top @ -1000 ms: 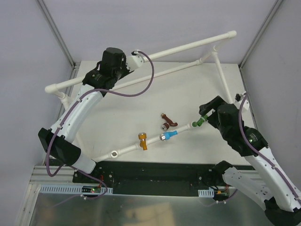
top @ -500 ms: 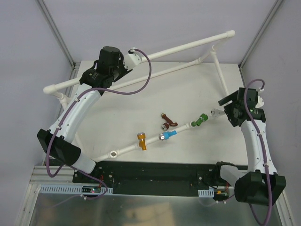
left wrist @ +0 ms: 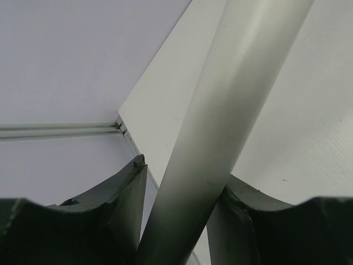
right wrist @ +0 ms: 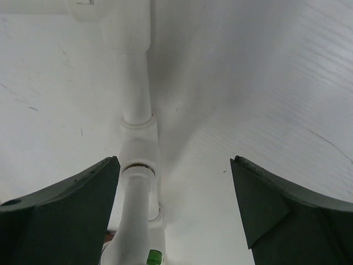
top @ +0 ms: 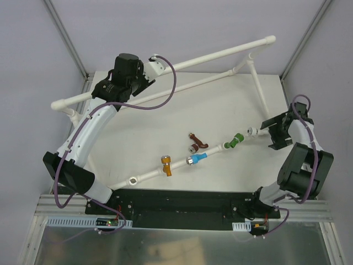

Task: Install the water faucets
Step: Adjust the adaptor at the center of the board, then pick up the water faucet from the center of the board.

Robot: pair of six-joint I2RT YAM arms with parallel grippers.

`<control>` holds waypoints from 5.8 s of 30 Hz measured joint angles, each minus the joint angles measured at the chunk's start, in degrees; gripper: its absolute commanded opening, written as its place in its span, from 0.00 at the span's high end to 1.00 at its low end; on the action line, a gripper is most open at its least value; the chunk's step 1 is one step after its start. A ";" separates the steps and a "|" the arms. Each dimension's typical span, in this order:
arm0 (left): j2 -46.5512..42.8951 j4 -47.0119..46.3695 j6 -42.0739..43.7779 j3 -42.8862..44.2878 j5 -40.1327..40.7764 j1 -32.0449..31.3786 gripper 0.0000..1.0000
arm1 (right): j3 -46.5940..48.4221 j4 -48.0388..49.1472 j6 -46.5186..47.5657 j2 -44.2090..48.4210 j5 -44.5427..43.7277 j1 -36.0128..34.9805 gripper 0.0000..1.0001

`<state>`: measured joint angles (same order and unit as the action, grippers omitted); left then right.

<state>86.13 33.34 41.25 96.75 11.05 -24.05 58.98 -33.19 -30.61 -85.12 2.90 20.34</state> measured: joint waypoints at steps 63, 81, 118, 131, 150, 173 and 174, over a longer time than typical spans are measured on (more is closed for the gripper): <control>-13.94 -1.90 -11.13 -2.80 -7.28 3.56 1.00 | 9.60 10.29 1.51 15.43 -16.20 -5.77 1.00; -29.11 -7.85 -26.58 -11.19 -5.55 3.93 1.00 | 54.27 5.49 1.51 13.46 -11.45 -5.51 1.00; -62.23 -38.53 -51.76 -58.49 -9.60 2.27 1.00 | 62.73 32.09 -30.25 20.70 25.27 -9.03 0.58; -65.81 -39.76 -53.33 -64.57 -12.66 2.25 1.00 | 28.30 17.00 -13.97 44.35 17.99 -9.09 0.36; -59.23 -48.63 -55.89 -69.22 -17.05 -3.26 1.00 | -0.09 -5.92 -6.38 59.65 11.45 -9.35 0.35; -56.22 -29.88 -64.08 -63.08 -27.65 -8.17 0.38 | -31.10 -20.59 -10.01 71.41 14.71 -9.40 0.34; -54.97 -29.94 -63.76 -62.45 -28.74 -8.15 0.40 | -31.36 -20.63 -10.19 71.43 14.95 -9.40 0.34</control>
<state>31.16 3.40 -22.50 34.30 -17.69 -32.21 27.62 -53.82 -40.80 -13.69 17.85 10.94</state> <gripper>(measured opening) 0.661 0.657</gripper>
